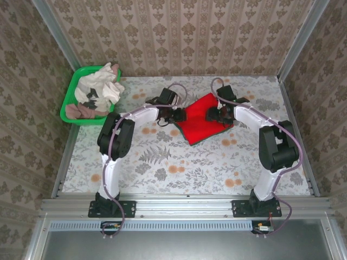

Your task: Fold and stack the t-shirts

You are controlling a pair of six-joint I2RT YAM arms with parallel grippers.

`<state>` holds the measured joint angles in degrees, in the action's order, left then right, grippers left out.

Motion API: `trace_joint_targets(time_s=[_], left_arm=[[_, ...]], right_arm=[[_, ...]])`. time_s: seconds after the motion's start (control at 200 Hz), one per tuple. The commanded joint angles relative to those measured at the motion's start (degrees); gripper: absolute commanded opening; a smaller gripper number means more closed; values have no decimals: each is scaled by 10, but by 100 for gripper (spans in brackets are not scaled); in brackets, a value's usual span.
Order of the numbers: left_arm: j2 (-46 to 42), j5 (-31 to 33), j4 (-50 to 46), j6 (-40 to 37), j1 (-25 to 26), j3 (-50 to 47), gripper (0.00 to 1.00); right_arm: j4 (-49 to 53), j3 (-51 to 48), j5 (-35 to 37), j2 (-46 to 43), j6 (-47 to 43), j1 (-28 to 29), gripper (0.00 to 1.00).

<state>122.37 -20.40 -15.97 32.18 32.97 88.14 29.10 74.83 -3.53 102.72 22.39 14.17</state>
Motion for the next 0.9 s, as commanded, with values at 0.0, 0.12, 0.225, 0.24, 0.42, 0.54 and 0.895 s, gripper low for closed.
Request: trace_joint_targets(time_s=[0.0,0.12,0.225,0.24,0.42,0.54,0.895], left_arm=[[-34,-9,22,1,-3,-14,33],[-65,-23,35,-9,2,-11,38],[-107,-32,45,-12,0,-32,47],[-113,-32,47,-12,-2,-37,48],[-248,-28,80,-19,-36,-158,73],[-365,21,43,-42,-65,-246,80],[-607,87,-43,-73,-171,-425,100]], right_arm=[[-2,6,19,-68,-12,18,78],[0,42,43,-49,-20,49,79],[13,82,61,12,-24,53,78],[13,88,63,24,-24,53,78],[119,233,155,175,-34,47,80],[187,322,209,234,-52,46,84],[113,204,181,64,-59,122,100]])
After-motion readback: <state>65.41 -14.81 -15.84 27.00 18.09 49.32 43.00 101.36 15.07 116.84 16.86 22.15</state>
